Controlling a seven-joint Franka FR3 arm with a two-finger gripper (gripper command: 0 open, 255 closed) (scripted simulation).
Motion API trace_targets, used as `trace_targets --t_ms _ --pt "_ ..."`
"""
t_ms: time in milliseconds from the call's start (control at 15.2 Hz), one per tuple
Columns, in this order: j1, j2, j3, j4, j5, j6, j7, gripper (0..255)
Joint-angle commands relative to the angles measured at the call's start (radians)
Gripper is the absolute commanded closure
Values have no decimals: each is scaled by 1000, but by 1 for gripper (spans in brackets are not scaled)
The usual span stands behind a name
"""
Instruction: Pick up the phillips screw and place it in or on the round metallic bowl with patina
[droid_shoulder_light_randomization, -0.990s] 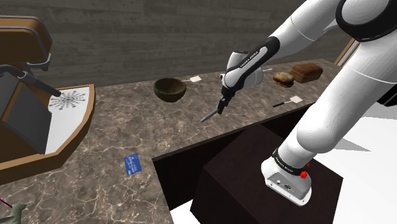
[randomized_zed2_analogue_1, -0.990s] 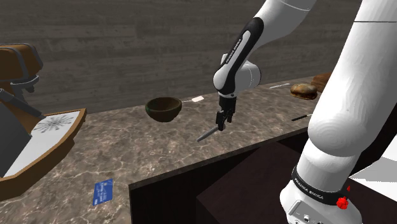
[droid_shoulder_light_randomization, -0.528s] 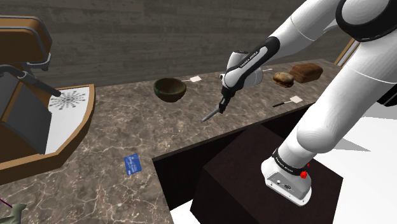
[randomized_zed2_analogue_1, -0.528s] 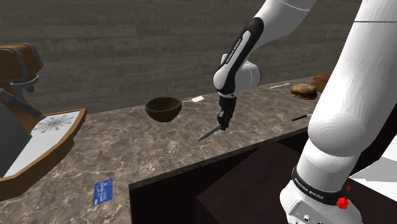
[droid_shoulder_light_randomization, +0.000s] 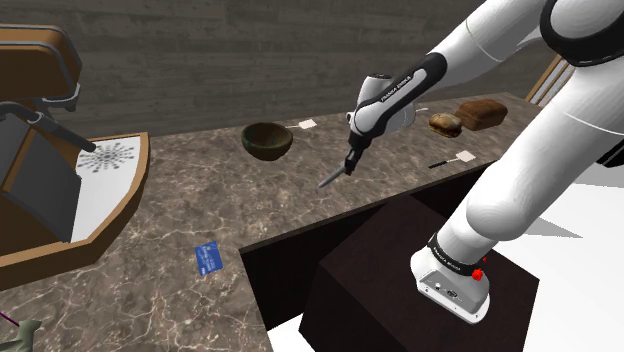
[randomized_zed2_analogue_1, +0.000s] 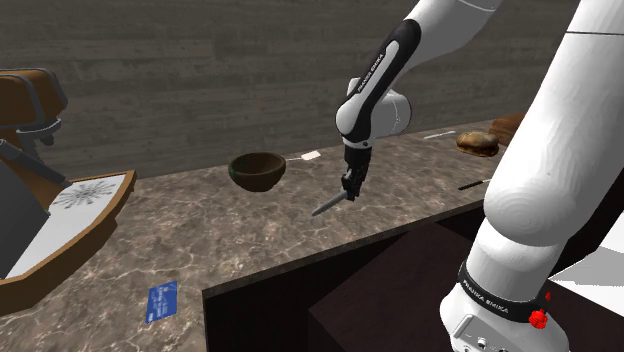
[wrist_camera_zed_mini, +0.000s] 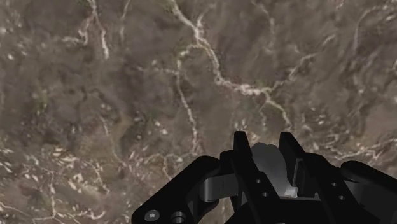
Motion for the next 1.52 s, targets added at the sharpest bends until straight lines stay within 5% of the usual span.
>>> trace_targets --t_ms 0,1452 --pt "-4 -34 -1 0 -15 -34 9 255" --pt "-23 -290 22 106 -73 -392 61 255"
